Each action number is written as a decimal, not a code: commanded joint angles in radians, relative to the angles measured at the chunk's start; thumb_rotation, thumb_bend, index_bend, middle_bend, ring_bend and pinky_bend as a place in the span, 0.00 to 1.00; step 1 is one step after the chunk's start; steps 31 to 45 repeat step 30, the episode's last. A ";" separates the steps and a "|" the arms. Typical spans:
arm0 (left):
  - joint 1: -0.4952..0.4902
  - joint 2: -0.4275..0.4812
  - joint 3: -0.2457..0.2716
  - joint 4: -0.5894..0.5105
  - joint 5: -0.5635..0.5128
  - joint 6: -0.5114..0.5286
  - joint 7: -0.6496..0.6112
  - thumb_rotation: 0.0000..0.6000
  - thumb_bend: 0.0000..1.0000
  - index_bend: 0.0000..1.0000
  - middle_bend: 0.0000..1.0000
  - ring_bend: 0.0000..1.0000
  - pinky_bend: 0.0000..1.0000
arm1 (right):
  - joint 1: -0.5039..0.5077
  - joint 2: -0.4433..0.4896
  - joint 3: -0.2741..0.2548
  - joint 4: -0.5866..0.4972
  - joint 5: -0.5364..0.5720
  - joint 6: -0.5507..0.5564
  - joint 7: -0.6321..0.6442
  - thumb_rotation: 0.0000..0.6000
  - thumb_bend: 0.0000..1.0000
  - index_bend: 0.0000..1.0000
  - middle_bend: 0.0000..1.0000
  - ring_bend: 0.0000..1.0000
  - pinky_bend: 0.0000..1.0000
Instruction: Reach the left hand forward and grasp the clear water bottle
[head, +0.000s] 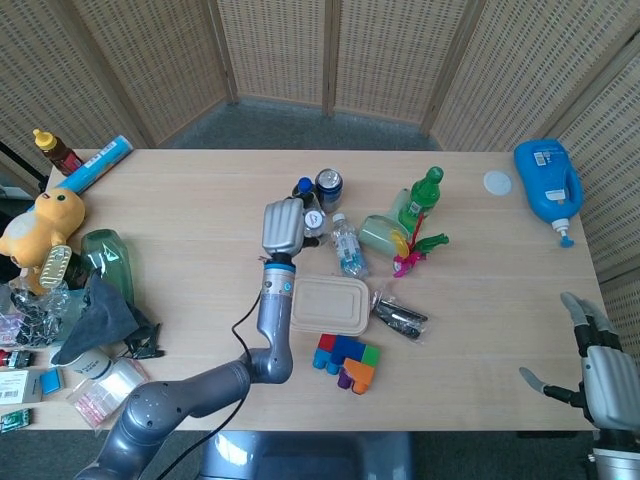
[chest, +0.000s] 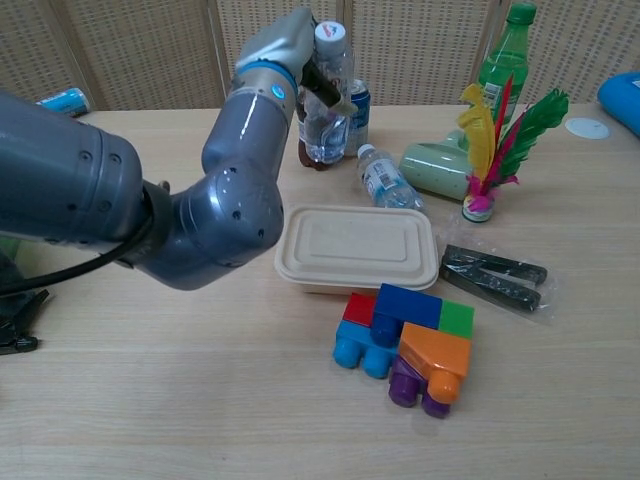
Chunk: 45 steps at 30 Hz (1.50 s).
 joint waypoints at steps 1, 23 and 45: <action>0.041 0.158 -0.063 -0.230 0.049 0.104 0.112 1.00 0.14 0.87 0.71 0.52 0.57 | -0.005 -0.001 -0.009 -0.005 -0.019 0.007 -0.008 0.95 0.00 0.00 0.00 0.00 0.00; 0.317 0.835 -0.202 -0.963 0.011 0.198 0.457 1.00 0.14 0.87 0.71 0.52 0.56 | -0.027 -0.009 -0.044 -0.037 -0.109 0.043 -0.075 0.95 0.00 0.00 0.00 0.00 0.00; 0.393 0.914 -0.166 -0.998 0.005 0.175 0.405 1.00 0.14 0.87 0.71 0.52 0.56 | -0.026 -0.024 -0.051 -0.034 -0.121 0.039 -0.108 0.95 0.00 0.00 0.00 0.00 0.00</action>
